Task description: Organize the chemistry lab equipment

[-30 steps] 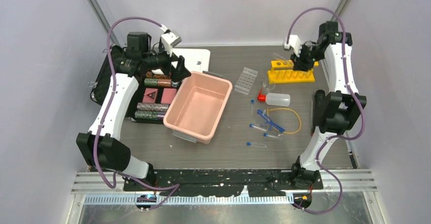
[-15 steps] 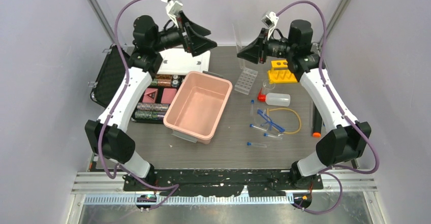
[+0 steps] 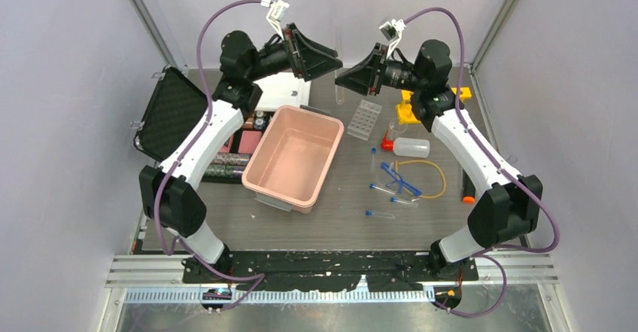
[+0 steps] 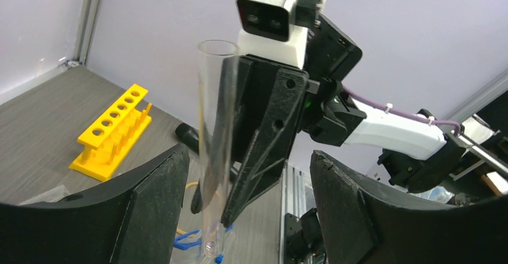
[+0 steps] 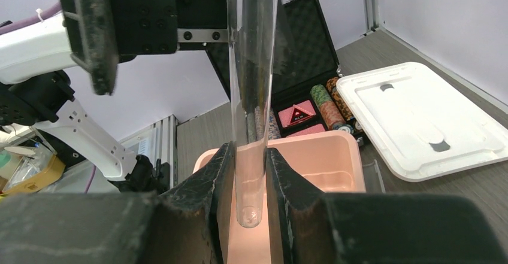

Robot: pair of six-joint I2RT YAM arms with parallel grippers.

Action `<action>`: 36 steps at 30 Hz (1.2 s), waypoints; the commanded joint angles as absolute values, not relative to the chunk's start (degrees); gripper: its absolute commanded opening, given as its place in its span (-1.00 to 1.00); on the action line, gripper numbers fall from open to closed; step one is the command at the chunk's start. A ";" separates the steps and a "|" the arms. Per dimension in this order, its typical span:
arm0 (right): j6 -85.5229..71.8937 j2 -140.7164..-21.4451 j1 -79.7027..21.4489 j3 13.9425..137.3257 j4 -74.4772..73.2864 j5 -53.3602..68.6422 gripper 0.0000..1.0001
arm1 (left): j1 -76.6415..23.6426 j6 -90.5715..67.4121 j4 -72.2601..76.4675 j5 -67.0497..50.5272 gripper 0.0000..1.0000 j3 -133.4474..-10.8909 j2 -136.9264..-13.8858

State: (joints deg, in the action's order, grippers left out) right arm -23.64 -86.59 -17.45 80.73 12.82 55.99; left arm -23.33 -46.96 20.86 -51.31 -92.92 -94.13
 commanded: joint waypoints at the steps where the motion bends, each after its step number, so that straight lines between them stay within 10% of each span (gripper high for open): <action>1: -25.94 -82.25 -18.65 79.20 19.44 54.80 -0.89 | -23.62 -52.11 26.63 -47.98 0.46 -91.47 -95.11; 12: -23.11 -80.34 -20.01 76.72 16.43 54.41 -0.85 | -24.79 -50.14 28.23 -49.55 -0.32 -90.29 -95.58; 19: -15.99 -78.49 -17.67 82.49 3.66 55.68 0.47 | -24.44 -42.30 25.03 -53.25 -0.73 -87.23 -92.52; 23: -9.34 -78.46 -16.01 89.66 -8.81 54.52 0.86 | -24.67 -30.74 19.82 -54.35 -0.93 -83.90 -89.08; 36: -1.01 -86.53 -19.45 104.35 -24.08 52.76 0.67 | -27.69 -7.60 0.41 -57.65 -1.00 -85.70 -85.92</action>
